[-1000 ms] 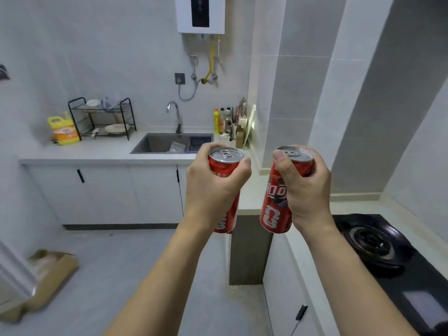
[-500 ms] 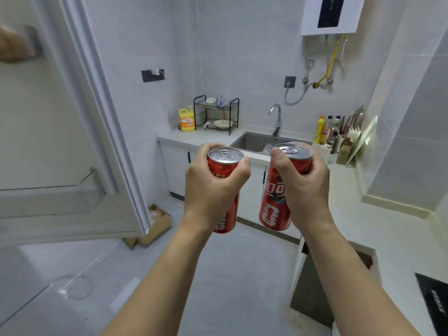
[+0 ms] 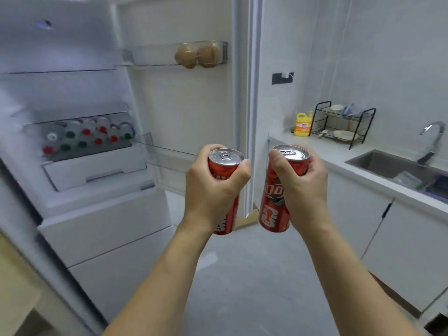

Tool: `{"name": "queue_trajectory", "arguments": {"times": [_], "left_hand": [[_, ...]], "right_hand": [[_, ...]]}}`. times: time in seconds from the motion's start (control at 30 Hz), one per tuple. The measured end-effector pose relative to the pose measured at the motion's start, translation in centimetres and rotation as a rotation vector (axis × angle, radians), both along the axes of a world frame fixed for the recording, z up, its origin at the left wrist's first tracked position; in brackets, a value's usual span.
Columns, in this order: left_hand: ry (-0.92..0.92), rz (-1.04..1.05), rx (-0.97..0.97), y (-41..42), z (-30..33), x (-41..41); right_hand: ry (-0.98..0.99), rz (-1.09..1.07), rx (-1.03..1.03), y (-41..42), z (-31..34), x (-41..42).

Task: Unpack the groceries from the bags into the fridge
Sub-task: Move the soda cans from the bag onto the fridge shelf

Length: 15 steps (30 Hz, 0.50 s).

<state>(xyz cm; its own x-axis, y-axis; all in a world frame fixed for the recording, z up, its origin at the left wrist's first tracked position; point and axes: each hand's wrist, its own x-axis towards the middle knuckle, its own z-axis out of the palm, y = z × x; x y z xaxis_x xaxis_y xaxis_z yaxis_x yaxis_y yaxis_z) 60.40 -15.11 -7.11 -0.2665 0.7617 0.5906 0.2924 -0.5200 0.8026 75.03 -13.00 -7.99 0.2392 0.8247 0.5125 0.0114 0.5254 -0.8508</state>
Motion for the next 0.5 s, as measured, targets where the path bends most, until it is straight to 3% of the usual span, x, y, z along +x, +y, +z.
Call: {"name": "queue_trajectory", "arguments": {"times": [0.5], "left_hand": [[0.037, 0.446, 0.030, -3.0, -0.9, -17.2]], "right_hand": [[-0.034, 0.419, -0.033, 2.6, -0.3, -18.9]]}}
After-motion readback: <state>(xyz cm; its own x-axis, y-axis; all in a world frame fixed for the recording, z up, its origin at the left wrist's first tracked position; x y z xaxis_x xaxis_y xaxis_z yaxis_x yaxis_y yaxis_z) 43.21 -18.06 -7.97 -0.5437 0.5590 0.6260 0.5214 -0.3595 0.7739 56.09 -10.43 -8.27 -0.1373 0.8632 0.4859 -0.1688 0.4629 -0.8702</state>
